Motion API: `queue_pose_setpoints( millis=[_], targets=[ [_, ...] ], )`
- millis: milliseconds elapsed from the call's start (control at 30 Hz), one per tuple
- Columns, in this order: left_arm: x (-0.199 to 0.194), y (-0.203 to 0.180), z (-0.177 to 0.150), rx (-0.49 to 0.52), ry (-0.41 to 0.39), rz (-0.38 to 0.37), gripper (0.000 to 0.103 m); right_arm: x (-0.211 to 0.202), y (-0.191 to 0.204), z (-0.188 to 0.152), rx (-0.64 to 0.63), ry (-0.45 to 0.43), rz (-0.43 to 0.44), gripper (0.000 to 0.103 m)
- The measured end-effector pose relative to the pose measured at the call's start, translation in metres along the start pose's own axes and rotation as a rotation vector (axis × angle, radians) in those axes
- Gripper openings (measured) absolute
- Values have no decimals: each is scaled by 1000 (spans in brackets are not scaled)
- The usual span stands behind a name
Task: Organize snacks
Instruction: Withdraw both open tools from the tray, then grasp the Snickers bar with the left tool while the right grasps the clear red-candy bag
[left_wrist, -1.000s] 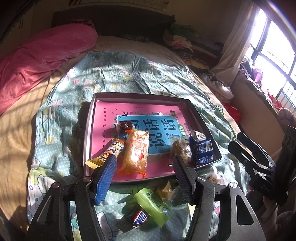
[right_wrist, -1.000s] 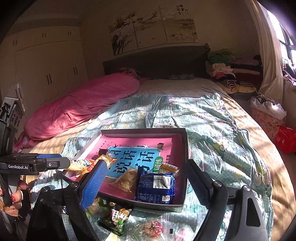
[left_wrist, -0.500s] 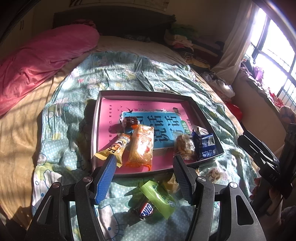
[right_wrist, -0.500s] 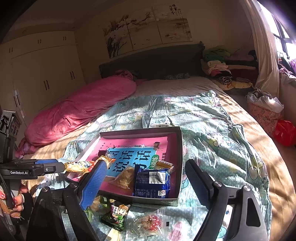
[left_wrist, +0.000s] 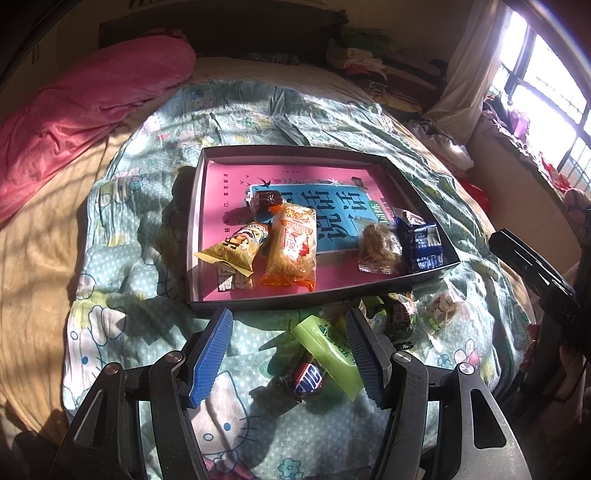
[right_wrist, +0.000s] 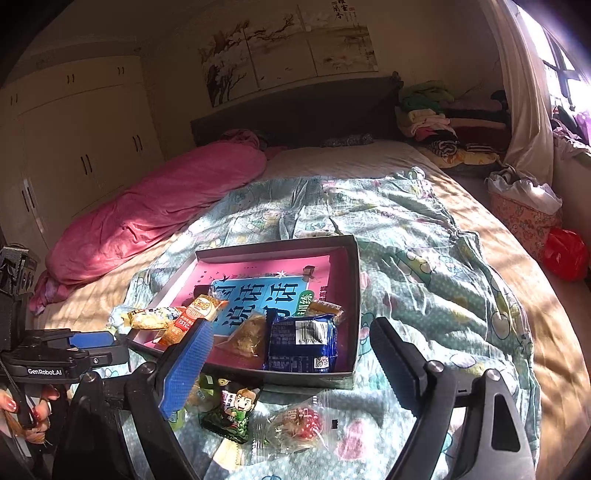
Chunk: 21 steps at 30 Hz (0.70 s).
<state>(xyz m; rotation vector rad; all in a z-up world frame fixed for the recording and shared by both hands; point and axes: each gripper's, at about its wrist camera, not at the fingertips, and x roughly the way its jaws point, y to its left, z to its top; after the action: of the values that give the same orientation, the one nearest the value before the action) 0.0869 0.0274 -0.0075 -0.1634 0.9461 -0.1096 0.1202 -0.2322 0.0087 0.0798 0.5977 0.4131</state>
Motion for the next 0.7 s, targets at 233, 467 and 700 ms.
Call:
queue_pose_setpoints(
  millis=[233,467,700],
  targets=[
    [0,1,-9,12,24,4,65,5,3,-6,5,53,12,87],
    [2,-3,-19,40,55,11,65,9,12,-18,3,122,7,87],
    [-1,-1,-22,44,58,18,65,12,17,-31,6,182,1,87]
  ],
)
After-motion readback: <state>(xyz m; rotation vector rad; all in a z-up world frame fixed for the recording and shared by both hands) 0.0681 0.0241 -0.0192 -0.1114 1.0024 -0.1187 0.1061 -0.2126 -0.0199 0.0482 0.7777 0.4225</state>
